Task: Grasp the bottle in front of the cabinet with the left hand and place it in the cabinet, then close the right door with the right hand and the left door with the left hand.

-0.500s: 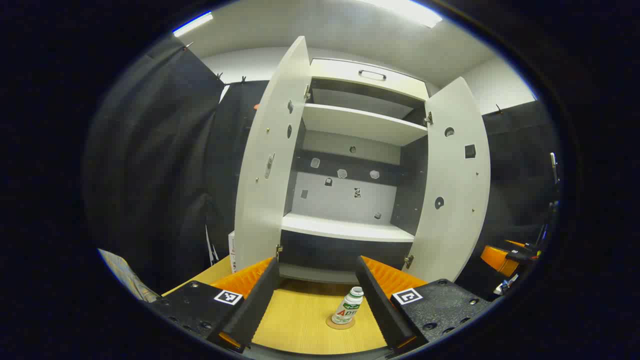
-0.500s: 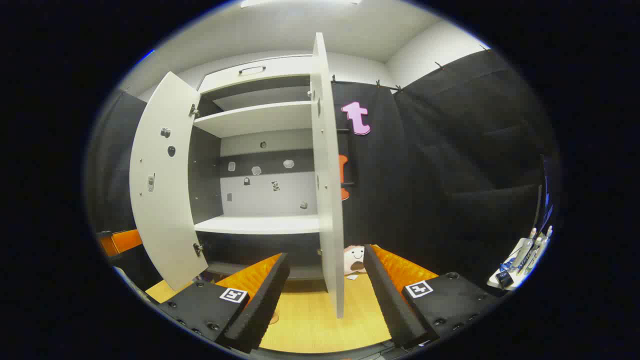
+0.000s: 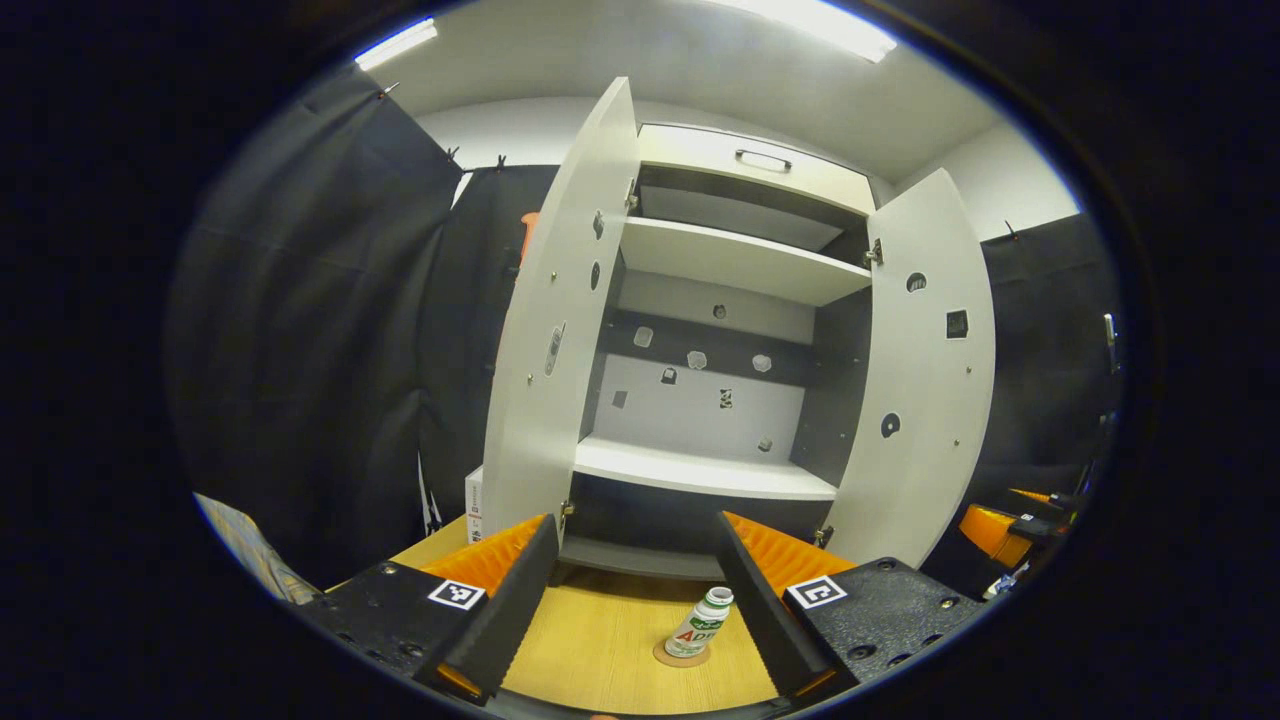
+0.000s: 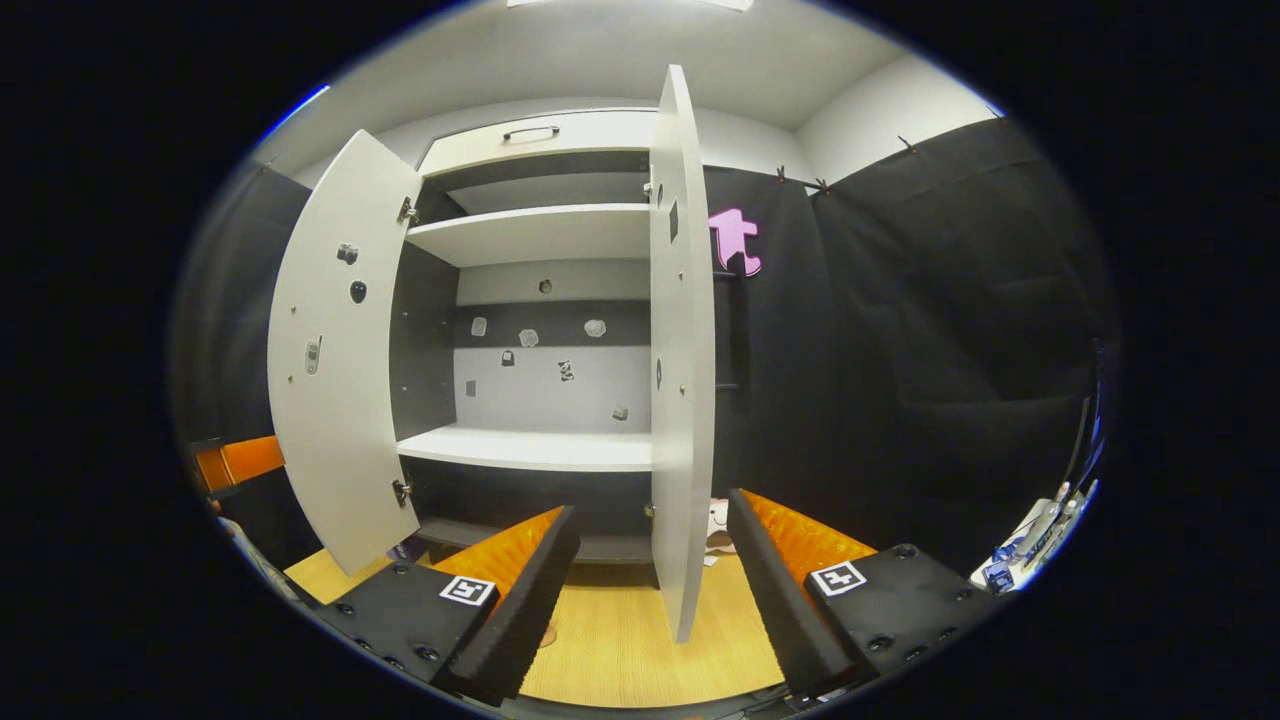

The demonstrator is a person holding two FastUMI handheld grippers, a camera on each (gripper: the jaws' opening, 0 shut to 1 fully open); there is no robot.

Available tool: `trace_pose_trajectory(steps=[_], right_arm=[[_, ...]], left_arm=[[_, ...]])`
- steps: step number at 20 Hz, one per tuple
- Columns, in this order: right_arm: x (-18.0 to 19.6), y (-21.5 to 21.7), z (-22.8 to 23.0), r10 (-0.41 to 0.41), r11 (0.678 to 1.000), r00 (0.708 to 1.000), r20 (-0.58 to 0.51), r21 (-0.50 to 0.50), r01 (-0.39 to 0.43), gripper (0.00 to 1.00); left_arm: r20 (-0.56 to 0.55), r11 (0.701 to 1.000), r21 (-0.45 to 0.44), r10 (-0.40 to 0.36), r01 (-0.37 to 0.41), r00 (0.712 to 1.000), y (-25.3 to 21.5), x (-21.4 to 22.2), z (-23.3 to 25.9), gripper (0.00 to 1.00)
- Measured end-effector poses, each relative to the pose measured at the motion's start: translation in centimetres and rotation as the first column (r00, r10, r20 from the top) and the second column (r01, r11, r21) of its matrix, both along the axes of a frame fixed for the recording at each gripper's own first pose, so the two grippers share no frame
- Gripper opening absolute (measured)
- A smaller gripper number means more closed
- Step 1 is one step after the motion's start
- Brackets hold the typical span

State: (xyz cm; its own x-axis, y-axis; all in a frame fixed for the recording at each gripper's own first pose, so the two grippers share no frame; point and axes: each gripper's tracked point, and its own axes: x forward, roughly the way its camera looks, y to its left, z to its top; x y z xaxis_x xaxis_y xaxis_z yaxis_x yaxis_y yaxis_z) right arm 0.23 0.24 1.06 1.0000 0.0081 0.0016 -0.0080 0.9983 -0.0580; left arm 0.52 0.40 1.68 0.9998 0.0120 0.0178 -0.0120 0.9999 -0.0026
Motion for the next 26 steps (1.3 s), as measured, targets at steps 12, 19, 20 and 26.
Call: trace_pose_trajectory(steps=[12, 19, 20, 26], right_arm=[[-1.2, -0.5, 0.0, -0.009, 1.0, 1.0, 0.004, -0.023, 0.009, 0.98], [-1.9, -1.2, -0.6, -0.018, 0.999, 1.0, -0.016, -0.048, 0.018, 0.91], [-2.1, -1.4, -0.7, -0.023, 0.999, 1.0, -0.017, -0.049, 0.022, 0.91], [-2.3, -3.3, -0.3, -0.063, 0.997, 0.998, -0.011, -0.051, 0.062, 0.97]], left_arm=[[-0.019, 0.999, 0.012, -0.048, 0.048, 0.999, -2.0, -0.2, -0.1, 0.95], [-0.098, 0.995, -0.004, -0.096, 0.096, 0.99, -4.2, 1.1, -4.1, 0.95], [-0.111, 0.994, -0.008, -0.106, 0.106, 0.988, -4.7, 1.4, -4.9, 0.95], [-0.206, 0.989, -0.035, -0.15, 0.146, 0.967, -7.0, 3.6, -10.3, 0.95]])
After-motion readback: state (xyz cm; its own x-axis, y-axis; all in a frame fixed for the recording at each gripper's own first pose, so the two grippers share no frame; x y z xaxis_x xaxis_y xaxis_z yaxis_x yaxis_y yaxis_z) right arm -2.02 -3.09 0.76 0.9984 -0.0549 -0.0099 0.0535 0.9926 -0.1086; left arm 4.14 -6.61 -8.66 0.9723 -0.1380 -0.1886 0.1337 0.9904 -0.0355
